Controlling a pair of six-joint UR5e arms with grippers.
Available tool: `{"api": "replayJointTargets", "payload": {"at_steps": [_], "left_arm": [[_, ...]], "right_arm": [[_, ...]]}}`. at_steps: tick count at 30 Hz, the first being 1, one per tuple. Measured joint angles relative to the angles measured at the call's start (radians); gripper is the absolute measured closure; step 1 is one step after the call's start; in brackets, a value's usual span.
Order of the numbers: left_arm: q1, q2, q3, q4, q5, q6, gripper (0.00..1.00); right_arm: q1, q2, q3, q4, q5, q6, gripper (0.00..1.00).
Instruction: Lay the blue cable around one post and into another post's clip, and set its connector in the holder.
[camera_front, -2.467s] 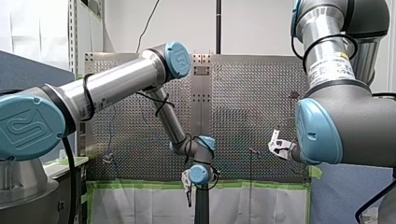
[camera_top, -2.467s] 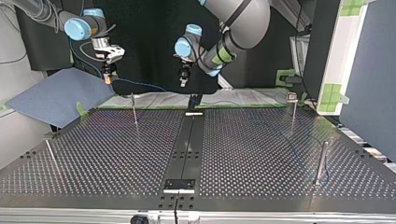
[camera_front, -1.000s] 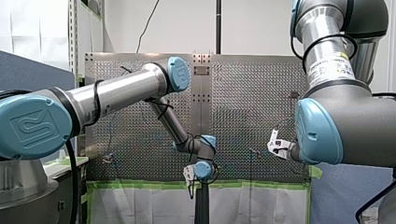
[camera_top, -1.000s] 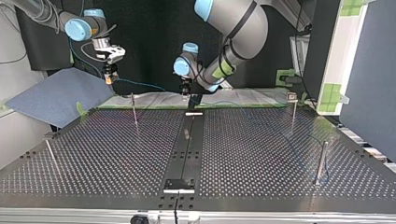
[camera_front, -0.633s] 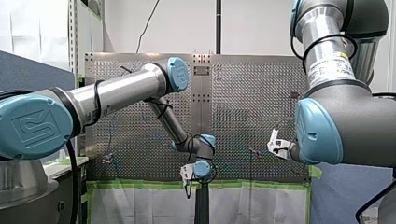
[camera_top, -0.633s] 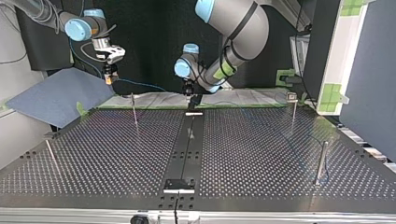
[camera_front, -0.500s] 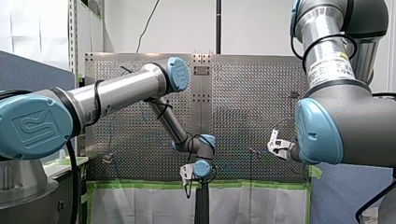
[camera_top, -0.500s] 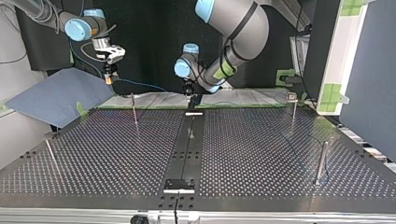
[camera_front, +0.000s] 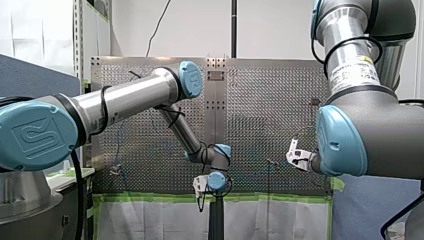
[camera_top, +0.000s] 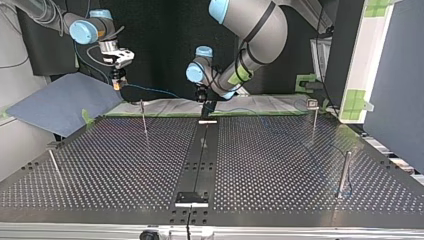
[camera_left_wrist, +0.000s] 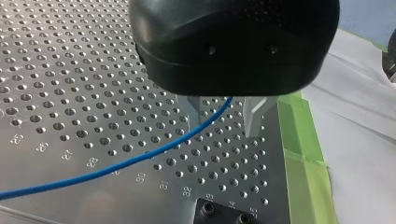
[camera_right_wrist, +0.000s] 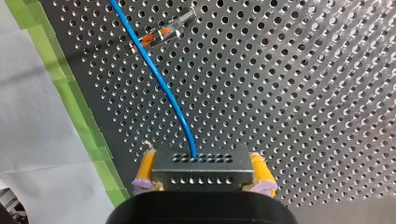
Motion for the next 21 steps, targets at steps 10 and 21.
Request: {"api": "replayJointTargets", "payload": {"at_steps": [10,21], "left_arm": [[-0.002,0.000,0.000,0.000,-0.001,0.002,0.89],[-0.004,0.000,0.000,0.000,-0.002,0.020,0.97]], "right_arm": [[-0.002,0.000,-0.002,0.003,0.000,0.000,1.00],[-0.004,0.000,-0.002,0.005,0.000,0.000,1.00]]}}
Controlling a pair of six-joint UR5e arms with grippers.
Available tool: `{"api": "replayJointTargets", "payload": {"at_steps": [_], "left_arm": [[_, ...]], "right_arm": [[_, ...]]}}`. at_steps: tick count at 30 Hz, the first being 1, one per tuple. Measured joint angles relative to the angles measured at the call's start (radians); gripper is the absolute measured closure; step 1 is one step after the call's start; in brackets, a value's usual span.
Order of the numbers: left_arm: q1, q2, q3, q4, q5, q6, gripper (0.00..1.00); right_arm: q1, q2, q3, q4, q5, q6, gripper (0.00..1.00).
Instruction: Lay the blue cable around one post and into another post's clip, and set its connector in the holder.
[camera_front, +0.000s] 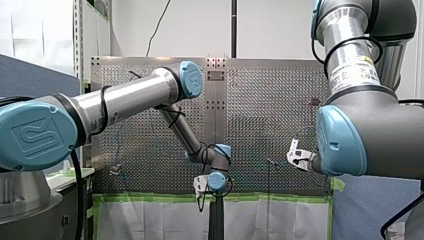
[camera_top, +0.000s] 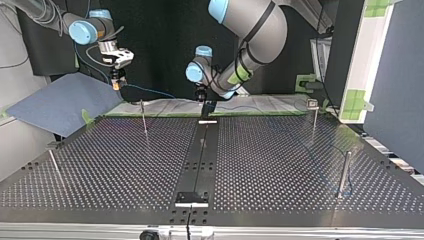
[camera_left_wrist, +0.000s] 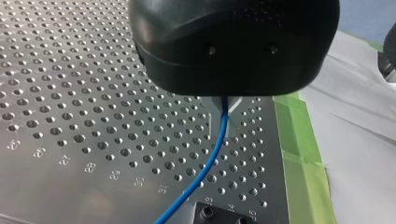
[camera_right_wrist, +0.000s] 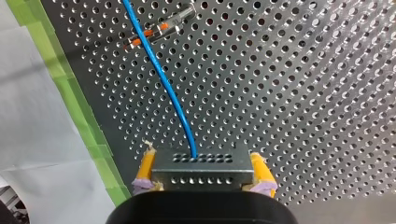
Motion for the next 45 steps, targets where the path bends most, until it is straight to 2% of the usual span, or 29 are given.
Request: {"api": "replayJointTargets", "payload": {"at_steps": [10,19,30,37,45], "left_arm": [[-0.007,0.001,0.000,0.000,-0.052,0.035,1.00],[-0.040,0.028,0.000,-0.001,-0.064,0.069,1.00],[-0.114,0.077,-0.001,-0.021,-0.130,0.100,1.00],[-0.145,0.078,-0.001,-0.035,-0.149,0.101,1.00],[-0.177,0.083,-0.001,-0.037,-0.156,0.101,1.00]], "right_arm": [[-0.001,0.000,0.000,0.004,-0.001,0.000,1.00],[-0.022,0.000,-0.003,0.017,0.007,0.005,1.00],[-0.072,0.000,-0.003,0.029,0.010,0.019,1.00],[-0.108,0.000,-0.003,0.034,0.019,0.029,1.00],[-0.149,0.000,-0.003,0.017,0.022,0.053,1.00]]}}
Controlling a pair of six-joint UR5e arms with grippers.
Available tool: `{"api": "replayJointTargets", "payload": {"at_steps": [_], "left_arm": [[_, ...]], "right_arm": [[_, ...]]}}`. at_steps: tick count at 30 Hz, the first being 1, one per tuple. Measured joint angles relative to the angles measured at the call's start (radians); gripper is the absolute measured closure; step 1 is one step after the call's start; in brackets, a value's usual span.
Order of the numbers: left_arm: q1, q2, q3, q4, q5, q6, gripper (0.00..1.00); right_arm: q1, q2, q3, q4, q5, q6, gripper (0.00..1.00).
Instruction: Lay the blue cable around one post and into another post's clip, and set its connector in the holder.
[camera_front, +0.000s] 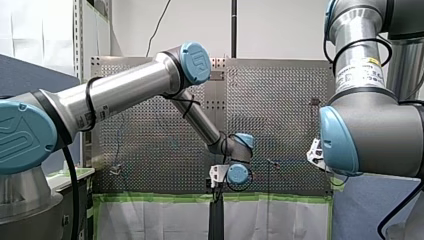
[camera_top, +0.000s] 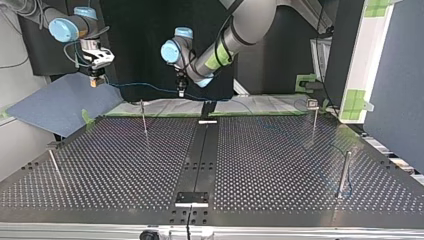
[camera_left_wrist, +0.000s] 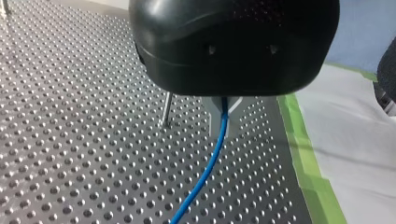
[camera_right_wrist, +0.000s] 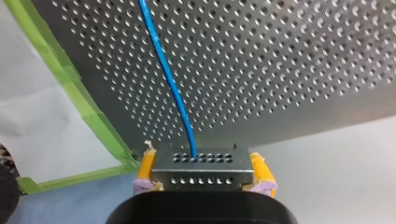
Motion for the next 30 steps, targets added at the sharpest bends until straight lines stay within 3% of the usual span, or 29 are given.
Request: {"api": "replayJointTargets", "payload": {"at_steps": [8,17,25,30], "left_arm": [[-0.015,0.003,0.001,0.000,-0.002,0.000,1.00],[-0.038,0.044,0.003,-0.002,-0.024,0.008,1.00],[-0.063,0.050,0.004,0.001,-0.025,0.059,1.00],[-0.084,0.050,0.004,0.004,-0.021,0.099,1.00]], "right_arm": [[-0.029,0.000,-0.015,-0.013,0.000,0.023,1.00],[-0.050,0.000,-0.035,-0.003,0.000,0.028,1.00],[-0.058,0.001,-0.037,-0.006,0.000,0.023,1.00],[-0.066,0.001,-0.040,-0.014,0.000,0.030,1.00]]}}
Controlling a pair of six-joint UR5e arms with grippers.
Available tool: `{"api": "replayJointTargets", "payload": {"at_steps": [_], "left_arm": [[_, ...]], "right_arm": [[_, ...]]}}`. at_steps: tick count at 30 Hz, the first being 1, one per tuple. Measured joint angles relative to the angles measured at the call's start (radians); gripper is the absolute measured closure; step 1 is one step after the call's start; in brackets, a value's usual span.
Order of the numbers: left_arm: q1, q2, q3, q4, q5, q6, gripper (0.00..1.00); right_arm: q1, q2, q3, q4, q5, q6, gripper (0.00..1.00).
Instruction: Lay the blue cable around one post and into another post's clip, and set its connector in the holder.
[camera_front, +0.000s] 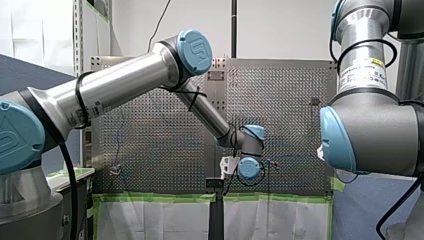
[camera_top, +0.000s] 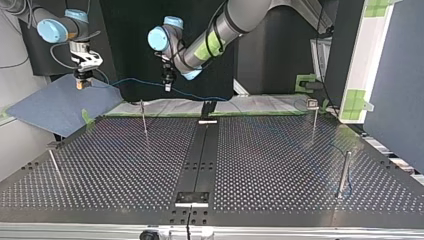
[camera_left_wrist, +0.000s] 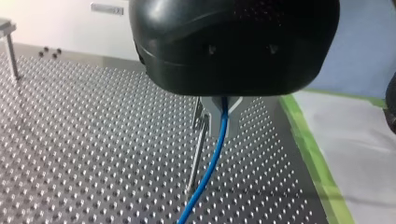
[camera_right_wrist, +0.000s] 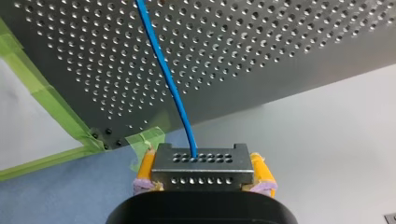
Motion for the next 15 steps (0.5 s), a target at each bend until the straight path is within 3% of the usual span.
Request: {"api": "replayJointTargets", "payload": {"at_steps": [9,15], "left_arm": [[-0.015,-0.001,0.000,0.011,0.010,0.024,1.00],[-0.002,-0.002,0.002,0.012,0.045,0.019,1.00]], "right_arm": [[-0.020,0.001,-0.004,-0.003,-0.001,0.005,1.00],[-0.024,0.002,-0.005,-0.003,0.000,0.005,1.00]]}}
